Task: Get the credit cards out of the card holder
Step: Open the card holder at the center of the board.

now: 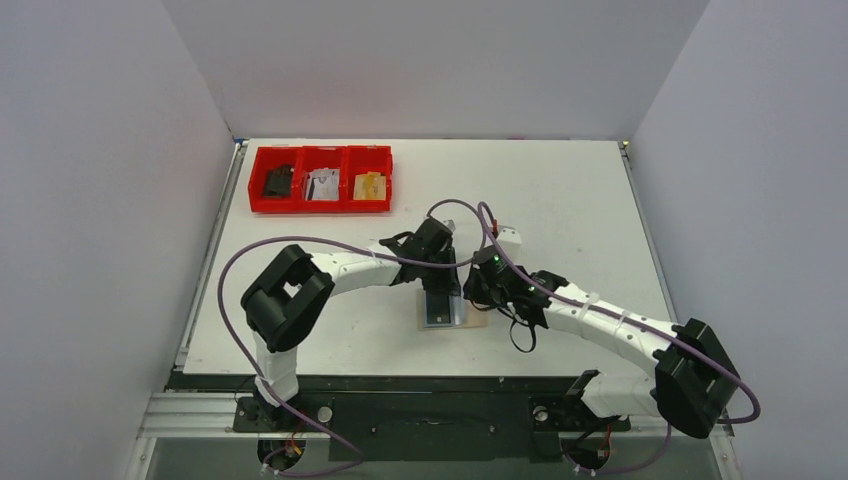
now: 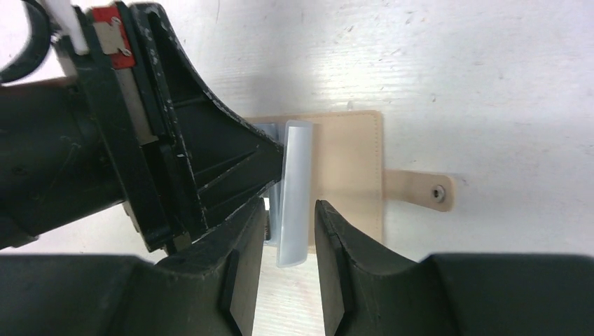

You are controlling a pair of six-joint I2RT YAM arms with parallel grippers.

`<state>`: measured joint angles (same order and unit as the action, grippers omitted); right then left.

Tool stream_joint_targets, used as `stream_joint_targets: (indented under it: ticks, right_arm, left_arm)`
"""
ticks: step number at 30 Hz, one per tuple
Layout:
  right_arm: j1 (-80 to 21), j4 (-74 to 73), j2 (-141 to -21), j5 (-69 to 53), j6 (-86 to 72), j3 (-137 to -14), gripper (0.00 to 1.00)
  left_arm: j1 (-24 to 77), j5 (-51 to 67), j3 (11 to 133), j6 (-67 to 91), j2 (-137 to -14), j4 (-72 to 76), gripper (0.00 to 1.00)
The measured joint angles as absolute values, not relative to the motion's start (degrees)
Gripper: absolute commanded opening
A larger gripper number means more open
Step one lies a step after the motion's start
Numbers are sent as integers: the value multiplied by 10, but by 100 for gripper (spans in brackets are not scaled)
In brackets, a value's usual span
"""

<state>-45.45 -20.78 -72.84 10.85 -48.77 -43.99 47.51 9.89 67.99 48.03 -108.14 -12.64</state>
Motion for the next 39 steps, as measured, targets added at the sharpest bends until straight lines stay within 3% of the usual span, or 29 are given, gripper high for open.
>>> stream_joint_targets:
  ticks: [15,24,39]
  right_arm:
    - [-442,-245,-642,142,-502,-412,29]
    - [-439,-255,-637,144,-502,-412,29]
    - [-439,-264,-636,136,-495,-437,30]
  left_arm:
    - [499,132,726,494,-1151,-104,13]
    - [502,136,730,492,-1152,-105,20]
    - [438,116,692,475,-992,-130,26]
